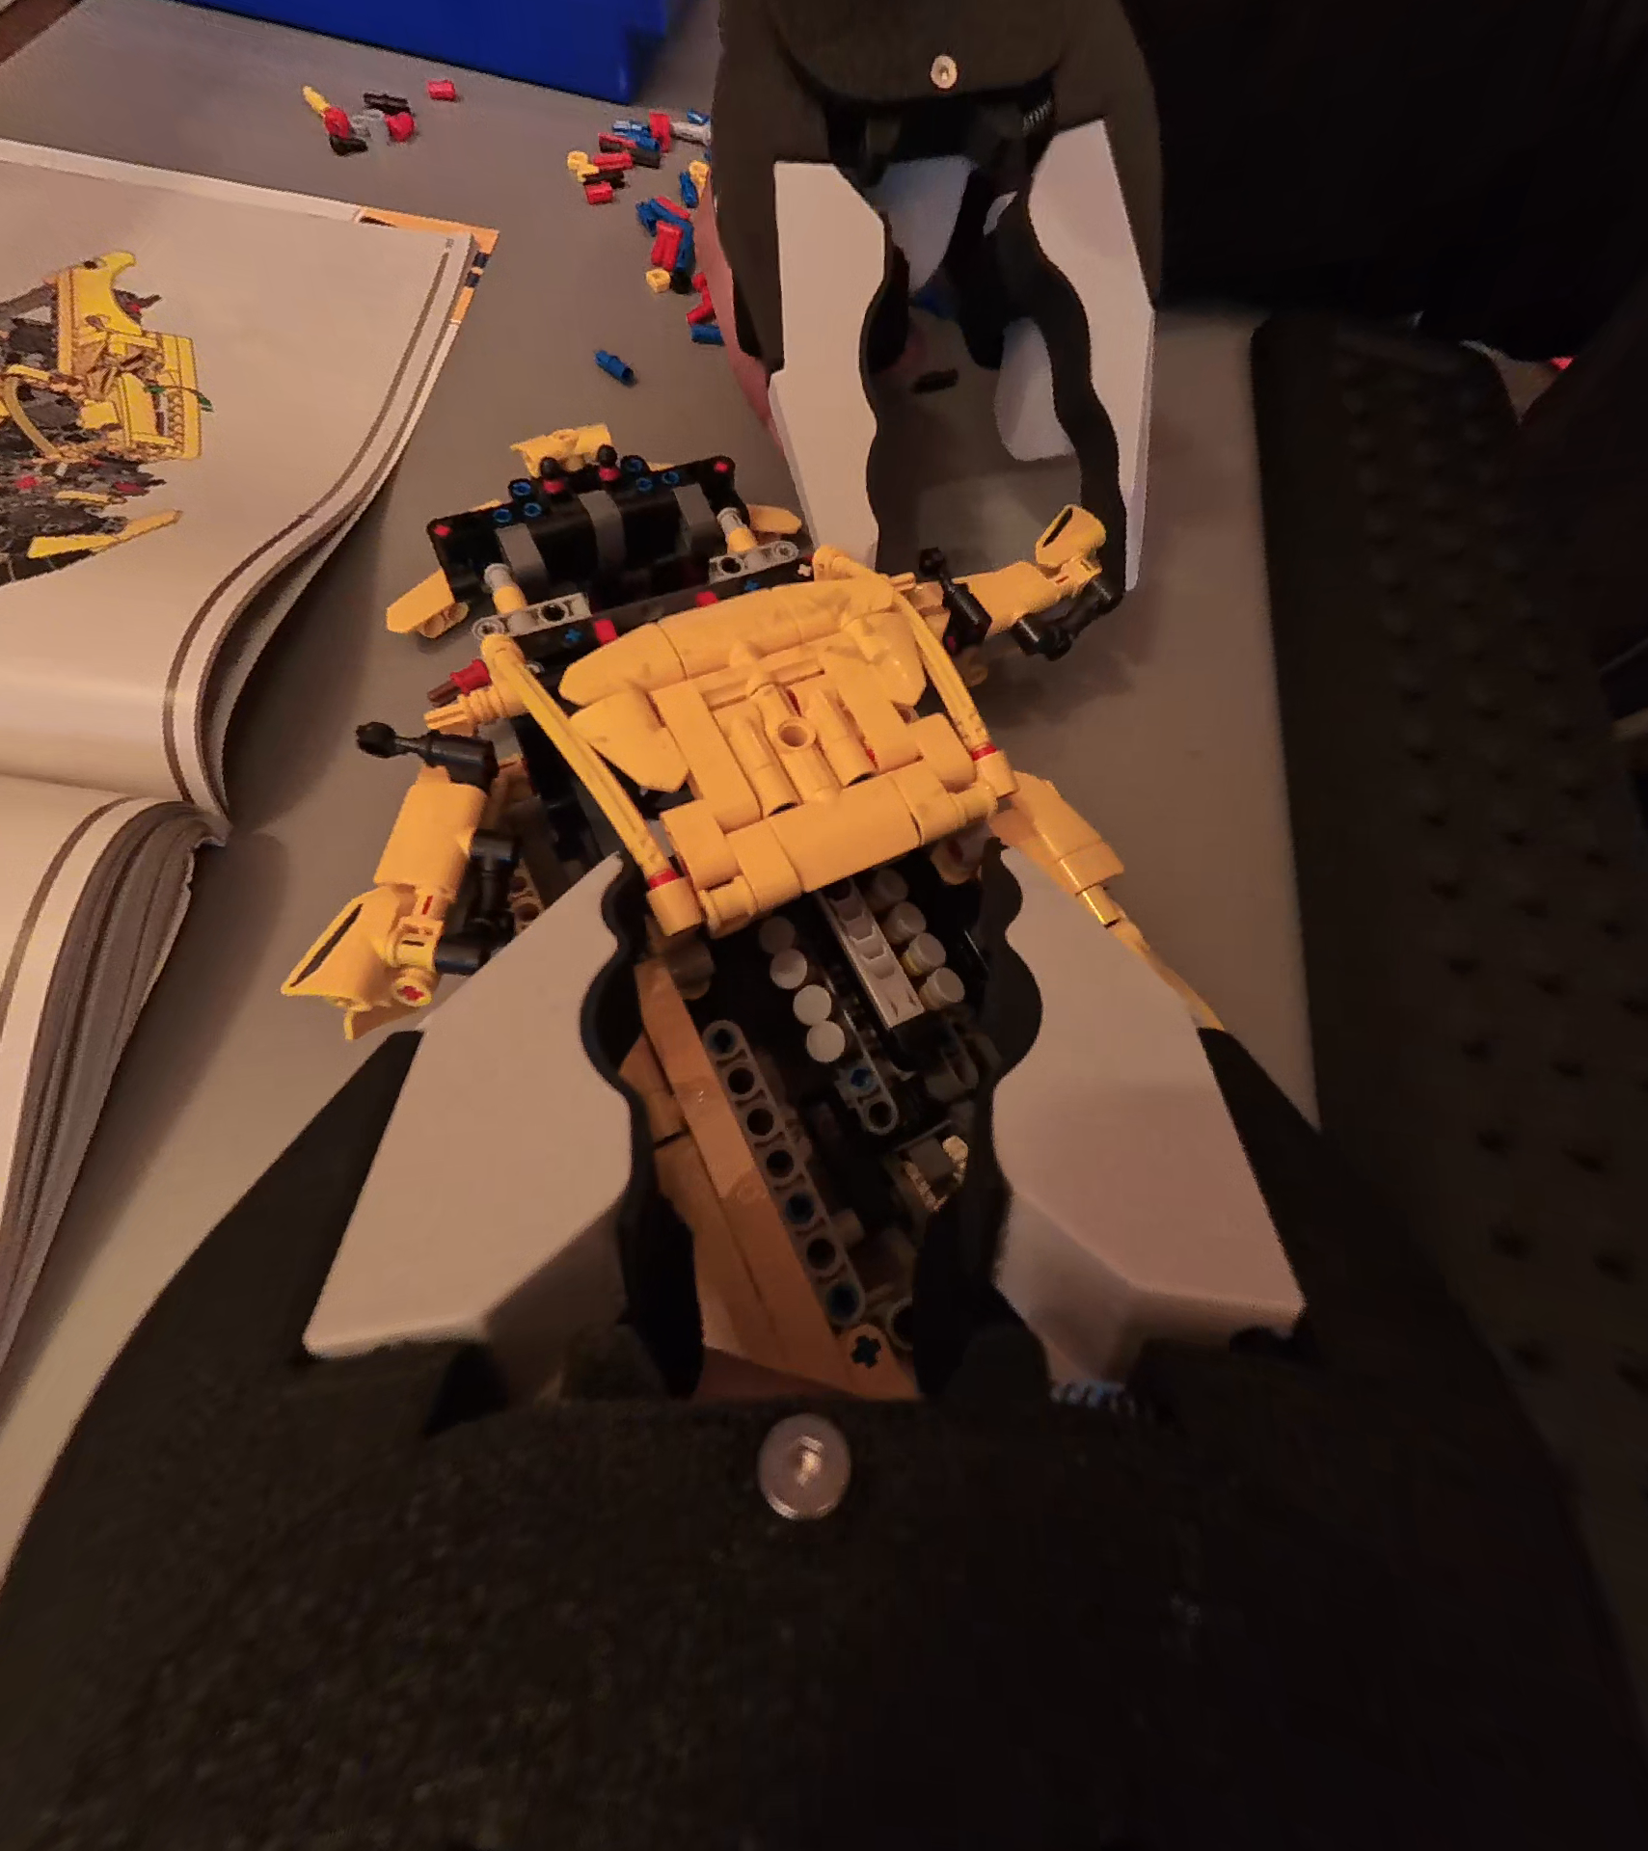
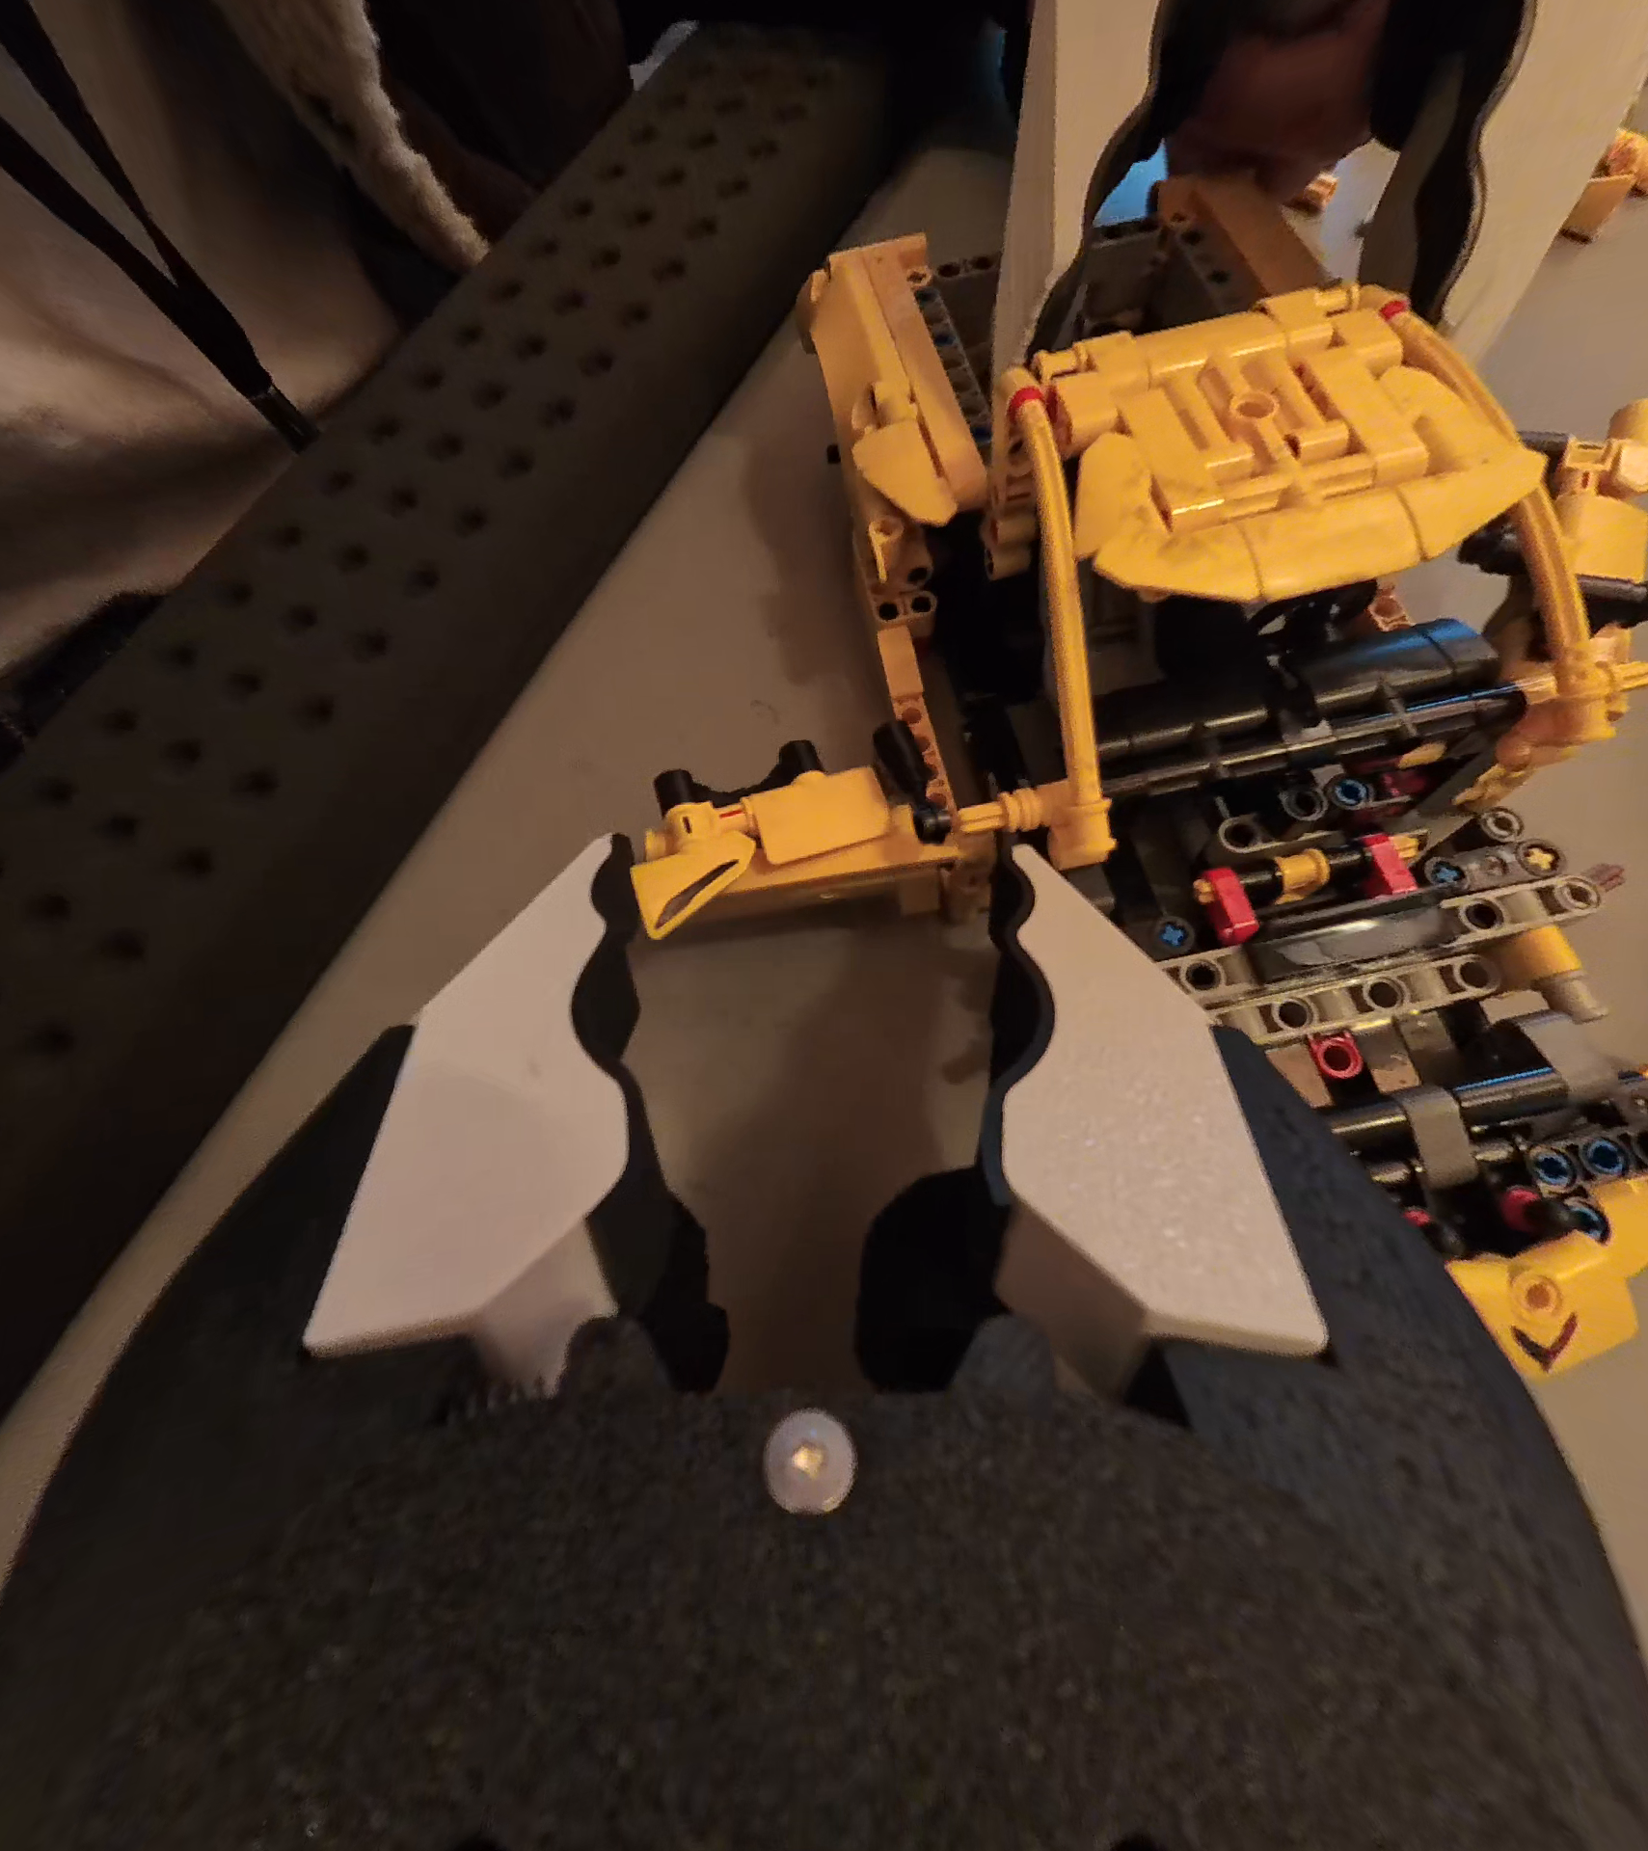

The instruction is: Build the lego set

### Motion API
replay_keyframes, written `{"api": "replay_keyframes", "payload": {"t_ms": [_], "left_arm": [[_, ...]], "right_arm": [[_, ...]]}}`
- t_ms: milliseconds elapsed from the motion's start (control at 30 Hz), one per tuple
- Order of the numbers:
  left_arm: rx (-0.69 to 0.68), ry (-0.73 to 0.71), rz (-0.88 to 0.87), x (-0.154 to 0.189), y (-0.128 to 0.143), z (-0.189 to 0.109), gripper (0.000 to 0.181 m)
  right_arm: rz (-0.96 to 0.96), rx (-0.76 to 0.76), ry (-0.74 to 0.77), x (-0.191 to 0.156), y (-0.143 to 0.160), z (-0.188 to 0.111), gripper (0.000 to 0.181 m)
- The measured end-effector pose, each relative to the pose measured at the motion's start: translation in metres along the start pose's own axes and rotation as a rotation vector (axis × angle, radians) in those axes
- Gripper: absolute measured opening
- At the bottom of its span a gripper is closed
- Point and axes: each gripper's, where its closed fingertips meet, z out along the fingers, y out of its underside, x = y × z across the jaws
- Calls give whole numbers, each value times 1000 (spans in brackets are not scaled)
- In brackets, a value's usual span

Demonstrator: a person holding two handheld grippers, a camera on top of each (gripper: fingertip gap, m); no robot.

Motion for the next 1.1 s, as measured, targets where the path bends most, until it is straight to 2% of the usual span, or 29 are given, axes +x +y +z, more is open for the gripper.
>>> {"api": "replay_keyframes", "payload": {"t_ms": [233, 467, 767, 933, 1100], "left_arm": [[4, 7, -4, 0, 0, 0, 67], [13, 13, -13, 1, 0, -1, 67], [18, 23, -16, 2, 0, -1, 66], [18, 31, -18, 3, -1, 0, 66], [17, 30, -19, 4, -1, 1, 66]], "right_arm": [[-9, 16, -23, 0, 0, -1, 67], [48, 19, -11, -1, -2, -1, 71], [-55, 1, 35, -5, 3, 0, 74], [-83, -9, 45, -10, 6, 0, 82], [-79, 9, 50, -7, 4, 0, 76]]}}
